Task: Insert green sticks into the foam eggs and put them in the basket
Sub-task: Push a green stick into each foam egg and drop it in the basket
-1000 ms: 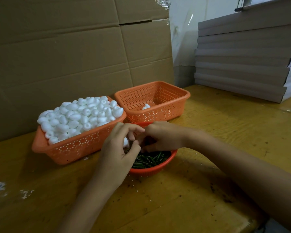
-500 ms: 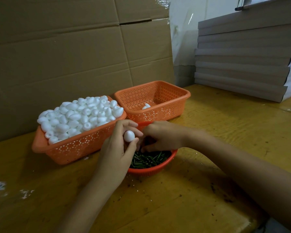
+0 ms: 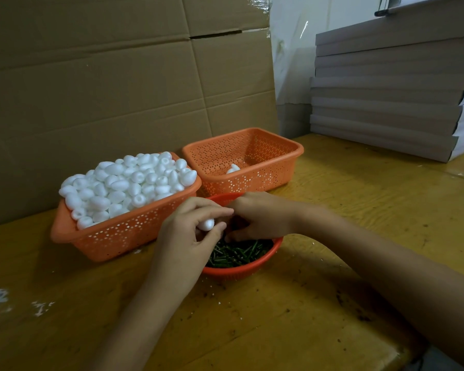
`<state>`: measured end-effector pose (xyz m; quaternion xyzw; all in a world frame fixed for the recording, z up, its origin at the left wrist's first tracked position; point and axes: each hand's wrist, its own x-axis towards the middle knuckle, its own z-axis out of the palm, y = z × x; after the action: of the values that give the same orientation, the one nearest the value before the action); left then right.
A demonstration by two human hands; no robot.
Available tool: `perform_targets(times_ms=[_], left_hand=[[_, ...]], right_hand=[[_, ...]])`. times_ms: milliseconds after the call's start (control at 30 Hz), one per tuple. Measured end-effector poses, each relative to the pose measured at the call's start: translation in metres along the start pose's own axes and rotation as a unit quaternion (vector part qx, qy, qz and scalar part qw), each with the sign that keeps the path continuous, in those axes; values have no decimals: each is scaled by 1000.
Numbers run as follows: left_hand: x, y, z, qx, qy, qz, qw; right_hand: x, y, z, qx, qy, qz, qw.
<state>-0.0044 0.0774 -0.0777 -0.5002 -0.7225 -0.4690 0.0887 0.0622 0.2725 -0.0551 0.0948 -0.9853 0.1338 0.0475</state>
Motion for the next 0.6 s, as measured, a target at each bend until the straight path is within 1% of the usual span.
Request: perform_targets(times_ms=[133,300,467,600], left_hand=[[1,-1,-1,0,4,-12,1000],[1,-3,-2,-20,-14,-41,999],[1,-1,-1,-20,-25,-48,998],[1,-2,-2,-32,-17,-48,998]], right_hand=[[-1,-2,-2,8,-8,-4,1000],[-2,-4,-4,8,-16,7,1000],[-3,-5,-5,4,-16,6,1000],[-3,-5,-4,5,-12,6,1000]])
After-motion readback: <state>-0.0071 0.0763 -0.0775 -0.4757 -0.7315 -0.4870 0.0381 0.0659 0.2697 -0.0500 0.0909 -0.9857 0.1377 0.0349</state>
